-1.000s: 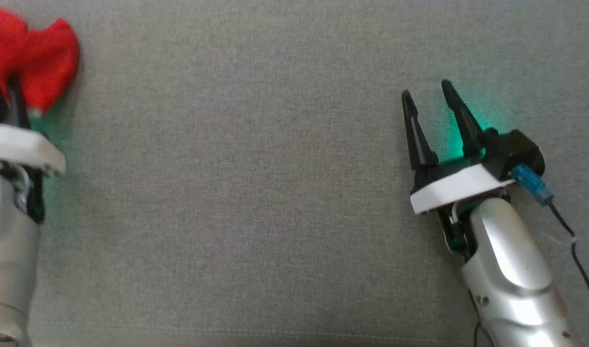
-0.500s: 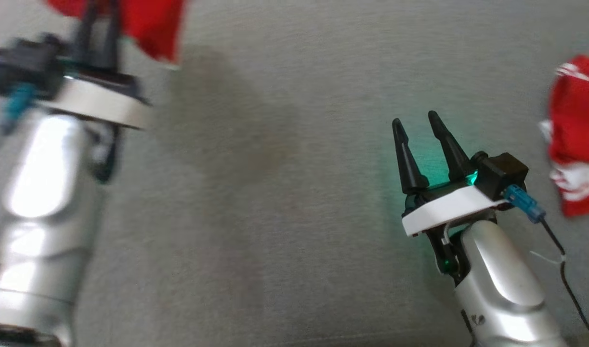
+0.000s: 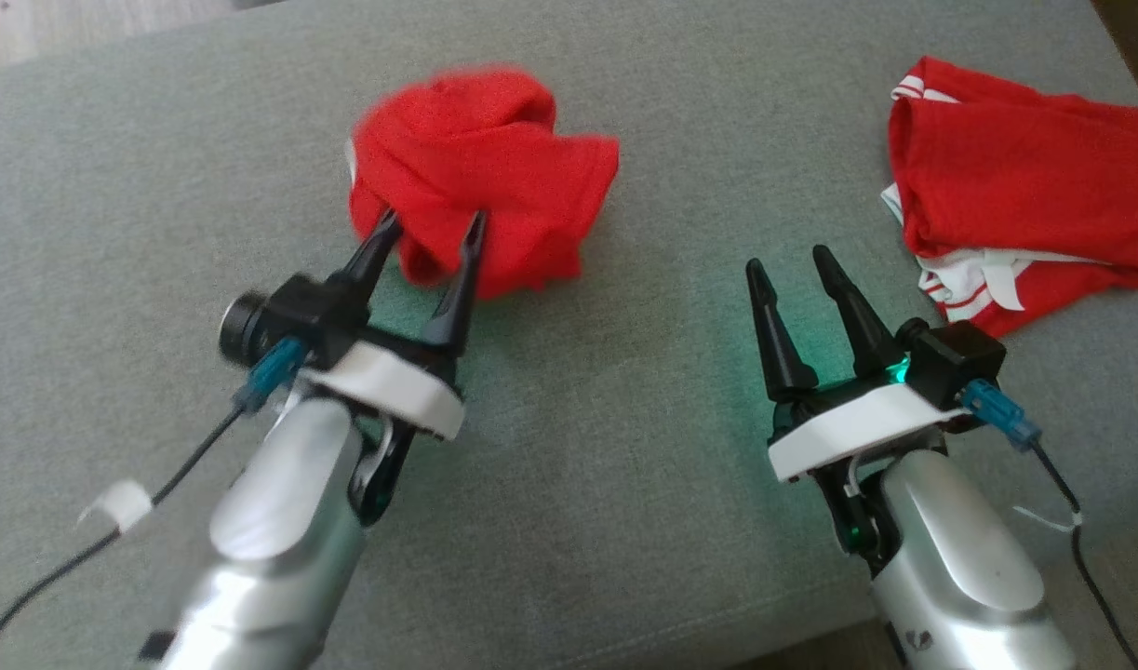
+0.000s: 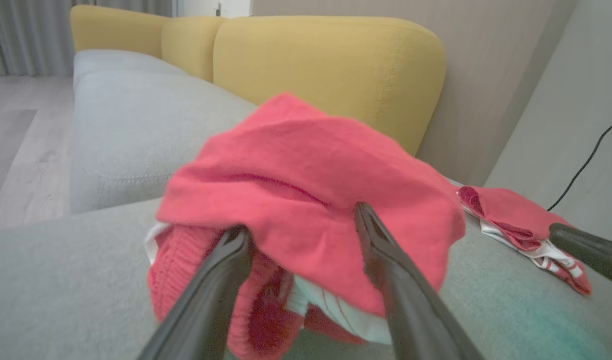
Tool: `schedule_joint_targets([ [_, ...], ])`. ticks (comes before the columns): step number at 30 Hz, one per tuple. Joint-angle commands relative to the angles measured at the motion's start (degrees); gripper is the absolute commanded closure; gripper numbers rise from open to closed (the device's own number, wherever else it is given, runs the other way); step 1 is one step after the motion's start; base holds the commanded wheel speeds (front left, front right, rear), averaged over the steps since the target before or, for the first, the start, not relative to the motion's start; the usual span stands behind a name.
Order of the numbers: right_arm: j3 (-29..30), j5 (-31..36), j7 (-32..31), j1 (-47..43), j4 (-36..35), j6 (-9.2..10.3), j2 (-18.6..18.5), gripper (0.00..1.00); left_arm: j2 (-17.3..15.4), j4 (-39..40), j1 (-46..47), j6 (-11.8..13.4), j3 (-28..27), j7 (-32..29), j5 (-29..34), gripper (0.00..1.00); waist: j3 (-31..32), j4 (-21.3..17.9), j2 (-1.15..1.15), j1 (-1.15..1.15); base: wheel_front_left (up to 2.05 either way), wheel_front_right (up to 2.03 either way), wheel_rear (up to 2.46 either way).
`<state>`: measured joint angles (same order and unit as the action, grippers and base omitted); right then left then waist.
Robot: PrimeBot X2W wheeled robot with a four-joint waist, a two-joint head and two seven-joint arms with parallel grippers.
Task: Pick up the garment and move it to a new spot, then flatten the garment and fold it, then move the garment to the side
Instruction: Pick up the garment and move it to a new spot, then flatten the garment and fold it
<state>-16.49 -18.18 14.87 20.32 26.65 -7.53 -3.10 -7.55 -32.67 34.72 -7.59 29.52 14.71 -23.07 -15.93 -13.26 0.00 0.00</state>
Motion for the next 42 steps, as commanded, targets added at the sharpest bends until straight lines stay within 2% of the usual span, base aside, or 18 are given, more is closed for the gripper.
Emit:
schedule_joint_targets([
  [1,-0.96,-0.37,0.13,0.00,-1.44,0.04,0.23,0.00,-0.57,1.40,-0.61,0.11,-4.13,0.29,0.91,0.00,0.41,0.34,0.00,0.00,0.00,0.00,0.00],
  [7,0.36,0.63,0.13,-0.67,-1.30,0.04,0.23,0.00,0.38,5.21,-7.97,1.41,-13.35,0.29,4.84,0.00,3.00,3.39,0.00,0.00,0.00,0.00,0.00],
  [8,0.36,0.63,0.13,-0.67,-1.30,0.04,0.23,0.00,0.38,5.21,-7.97,1.41,-13.35,0.29,4.84,0.00,3.00,3.39,0.00,0.00,0.00,0.00,0.00],
  [13,0.85,1.24,0.13,-1.89,-0.52,0.04,0.23,0.00,1.45,9.07,-16.33,2.79,-22.65,0.29,7.58,0.00,6.02,6.61,0.00,0.00,0.00,0.00,0.00],
  [21,1.64,1.41,0.13,-5.16,0.83,0.04,0.23,0.00,3.68,13.15,-28.80,2.95,-30.24,0.29,13.23,0.00,10.73,10.49,0.00,0.00,0.00,0.00,0.00],
  [26,1.87,1.40,0.13,-6.93,1.56,0.04,0.23,0.00,4.48,15.05,-33.56,3.31,-31.43,0.29,14.76,0.00,12.14,11.33,0.00,0.00,0.00,0.00,0.00],
  [32,-0.02,1.17,0.13,-6.42,2.36,0.04,0.23,0.00,4.65,14.94,-34.57,3.25,-29.08,0.29,13.71,0.00,11.48,13.02,0.00,0.00,0.00,0.00,0.00],
  [36,-6.71,-0.19,0.13,-3.59,5.57,0.04,0.23,0.00,4.66,14.56,-32.84,3.19,-26.12,0.29,12.77,0.00,9.42,16.57,0.00,0.00,0.00,0.00,0.00],
  [42,-9.68,-2.75,0.13,0.44,9.94,0.04,0.23,0.00,4.67,14.23,-31.46,3.43,-23.68,0.29,11.85,0.00,6.68,21.64,0.00,0.00,0.00,0.00,0.00],
])
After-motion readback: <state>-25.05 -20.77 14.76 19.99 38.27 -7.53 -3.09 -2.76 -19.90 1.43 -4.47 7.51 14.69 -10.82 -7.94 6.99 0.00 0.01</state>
